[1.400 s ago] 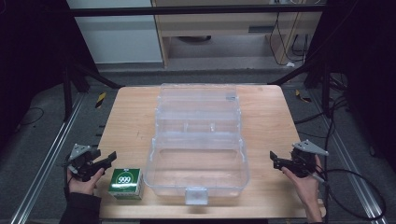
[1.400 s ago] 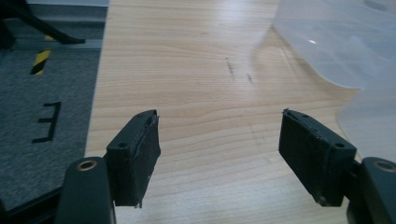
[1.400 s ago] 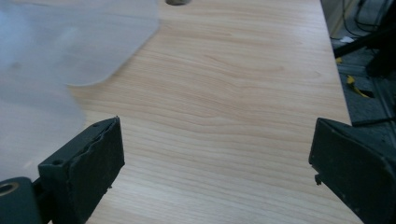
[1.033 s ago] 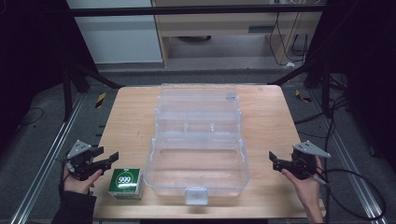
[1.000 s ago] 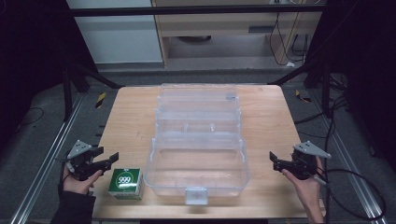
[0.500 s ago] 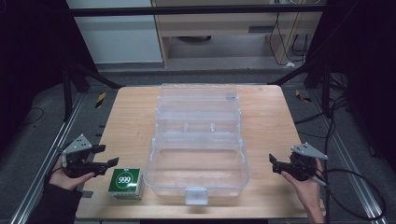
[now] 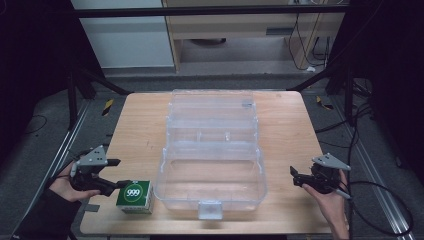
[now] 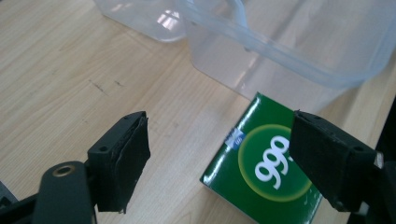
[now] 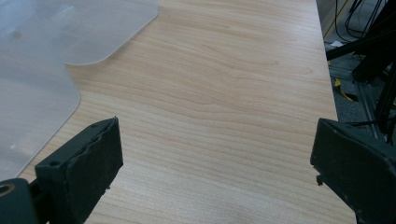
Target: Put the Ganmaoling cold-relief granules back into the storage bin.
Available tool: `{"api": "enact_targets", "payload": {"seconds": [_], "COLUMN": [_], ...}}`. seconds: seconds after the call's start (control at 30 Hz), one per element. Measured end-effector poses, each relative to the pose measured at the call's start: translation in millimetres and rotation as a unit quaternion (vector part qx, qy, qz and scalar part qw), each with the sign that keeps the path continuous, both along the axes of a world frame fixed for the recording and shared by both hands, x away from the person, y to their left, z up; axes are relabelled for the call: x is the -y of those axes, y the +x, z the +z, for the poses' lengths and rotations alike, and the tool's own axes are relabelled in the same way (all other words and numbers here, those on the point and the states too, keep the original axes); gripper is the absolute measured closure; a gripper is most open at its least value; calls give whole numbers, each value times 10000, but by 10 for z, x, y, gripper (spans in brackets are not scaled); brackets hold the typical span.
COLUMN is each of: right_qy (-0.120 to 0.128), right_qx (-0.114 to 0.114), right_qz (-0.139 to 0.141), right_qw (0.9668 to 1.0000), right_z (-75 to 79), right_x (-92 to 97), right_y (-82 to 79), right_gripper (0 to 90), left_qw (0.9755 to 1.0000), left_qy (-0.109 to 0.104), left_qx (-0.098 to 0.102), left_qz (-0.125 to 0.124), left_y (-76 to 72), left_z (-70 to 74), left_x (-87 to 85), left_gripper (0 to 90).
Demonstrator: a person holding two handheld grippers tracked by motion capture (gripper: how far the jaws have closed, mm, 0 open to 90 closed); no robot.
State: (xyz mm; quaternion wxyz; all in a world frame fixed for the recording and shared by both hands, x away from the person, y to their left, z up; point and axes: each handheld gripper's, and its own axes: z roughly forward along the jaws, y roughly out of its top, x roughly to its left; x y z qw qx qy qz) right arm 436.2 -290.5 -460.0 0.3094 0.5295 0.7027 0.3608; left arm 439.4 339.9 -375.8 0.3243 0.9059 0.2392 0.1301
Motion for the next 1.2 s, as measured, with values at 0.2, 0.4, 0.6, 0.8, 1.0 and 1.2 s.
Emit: {"api": "enact_targets", "payload": {"seconds": [0.2,0.4,0.6,0.8,1.0,1.2], "right_qy": [-79,-126,-164,-178,-197,-260], "right_qx": [-67,-151,-195,-187,-249,-331], "right_qz": [36,82,140,150,181,225], "right_qw": [9999,9998,9996,9996,9993,9989], "right_z": [-20,-42,-49,-45,-60,-87], "right_x": [-13,-11,-17,-13,-29,-39], "right_y": [8,14,17,14,20,29], "right_gripper": [25,22,21,20,17,11], "left_qw": [9985,9941,9888,9829,9797,9755], "left_qy": [333,623,875,1134,1263,1342], "left_qx": [-106,-233,-306,-371,-445,-528], "left_qz": [-428,-860,-1168,-1405,-1490,-1664], "left_y": [-19,-35,-18,-14,24,40], "left_z": [2,-6,-30,-80,-131,-184], "left_x": [57,119,195,265,313,363], "left_gripper": [186,165,139,119,113,91]}}
